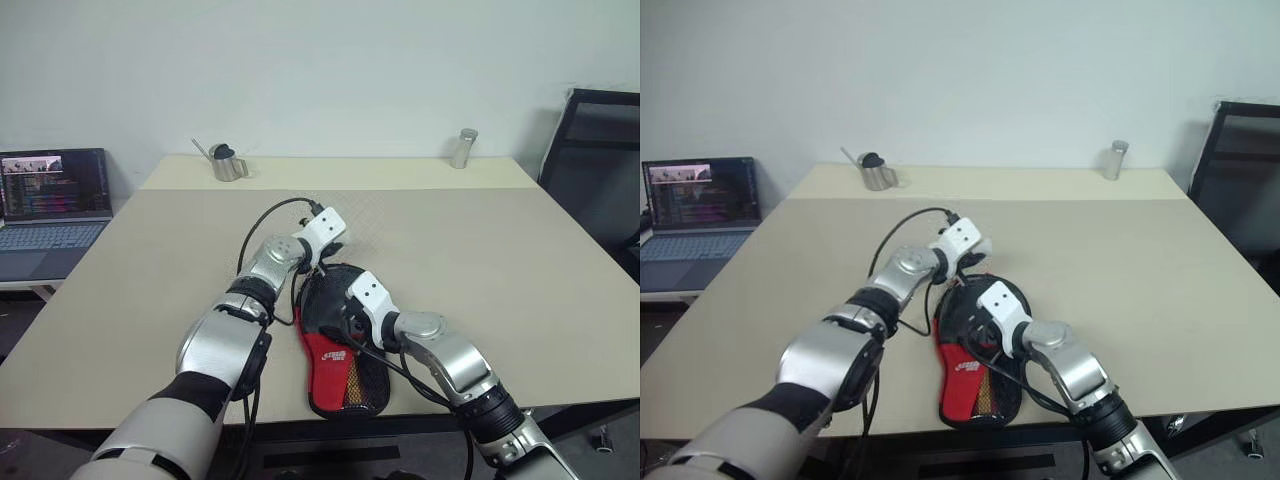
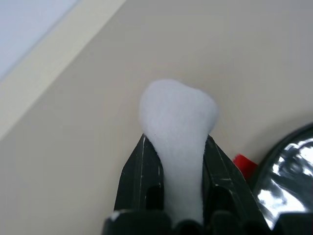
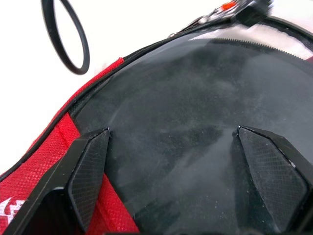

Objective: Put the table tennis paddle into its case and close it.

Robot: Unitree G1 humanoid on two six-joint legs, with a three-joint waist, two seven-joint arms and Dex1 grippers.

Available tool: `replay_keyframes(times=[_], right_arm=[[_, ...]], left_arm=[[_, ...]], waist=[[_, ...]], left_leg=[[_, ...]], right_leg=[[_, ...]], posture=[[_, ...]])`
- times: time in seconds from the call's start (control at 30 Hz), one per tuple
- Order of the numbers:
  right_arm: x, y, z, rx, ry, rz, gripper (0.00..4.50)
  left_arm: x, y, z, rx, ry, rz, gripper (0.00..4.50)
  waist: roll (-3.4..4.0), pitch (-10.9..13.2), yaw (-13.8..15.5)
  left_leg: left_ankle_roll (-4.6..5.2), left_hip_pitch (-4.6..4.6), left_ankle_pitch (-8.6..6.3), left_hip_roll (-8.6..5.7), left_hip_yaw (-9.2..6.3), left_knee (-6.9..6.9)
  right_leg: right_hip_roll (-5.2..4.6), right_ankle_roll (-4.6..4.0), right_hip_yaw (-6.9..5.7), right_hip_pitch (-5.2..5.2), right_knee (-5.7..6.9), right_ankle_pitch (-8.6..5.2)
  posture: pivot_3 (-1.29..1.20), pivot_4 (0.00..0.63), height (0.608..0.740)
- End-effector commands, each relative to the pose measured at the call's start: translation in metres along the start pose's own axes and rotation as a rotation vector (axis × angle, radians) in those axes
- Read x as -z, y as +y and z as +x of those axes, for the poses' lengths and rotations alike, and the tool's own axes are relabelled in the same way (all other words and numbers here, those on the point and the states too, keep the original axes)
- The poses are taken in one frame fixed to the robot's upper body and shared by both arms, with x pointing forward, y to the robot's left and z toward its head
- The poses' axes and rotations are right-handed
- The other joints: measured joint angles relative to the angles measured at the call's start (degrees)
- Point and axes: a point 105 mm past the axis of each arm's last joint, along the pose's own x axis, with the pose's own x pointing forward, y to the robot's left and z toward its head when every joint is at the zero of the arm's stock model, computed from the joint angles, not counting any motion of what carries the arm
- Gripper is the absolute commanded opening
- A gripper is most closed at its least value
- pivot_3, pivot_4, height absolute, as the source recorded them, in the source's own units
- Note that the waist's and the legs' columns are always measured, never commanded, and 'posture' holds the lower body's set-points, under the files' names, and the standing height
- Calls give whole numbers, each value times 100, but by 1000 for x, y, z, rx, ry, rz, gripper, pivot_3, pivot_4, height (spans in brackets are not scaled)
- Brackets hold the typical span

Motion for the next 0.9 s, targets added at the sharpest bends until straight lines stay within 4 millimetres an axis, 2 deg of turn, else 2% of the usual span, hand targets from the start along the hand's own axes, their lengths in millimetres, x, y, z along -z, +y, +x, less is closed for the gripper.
replay_keyframes(times=[0.03,0.4,0.57,0.77,0.9], right_arm=[[47,5,0,-2,171,81,4500],[51,21,0,-33,185,98,4500],[56,24,-3,-37,201,101,4500],[63,33,-9,-45,220,110,4500],[66,39,-13,-49,230,115,4500]], left_arm=[[-38,13,2,-63,-90,113,431],[-47,22,4,-173,-61,319,431],[-41,20,6,-197,-27,386,431],[-31,12,9,-193,18,454,431],[-46,0,16,-189,-16,545,431]], waist=[[0,0,0],[-1,0,-1],[-1,0,-3],[-2,-1,-5],[-4,-3,-5]], left_leg=[[0,0,0,0,0,0],[-3,0,-2,0,2,0],[-5,0,-3,2,2,0],[-8,0,-5,2,4,0],[-9,-1,-6,1,4,1]], right_leg=[[0,0,0,0,0,0],[-1,0,1,0,-2,0],[0,1,1,-1,-3,0],[0,1,2,-1,-5,0],[0,1,3,0,-7,0]], posture=[[0,150,740],[0,150,740],[0,150,740],[0,150,740],[0,150,740]])
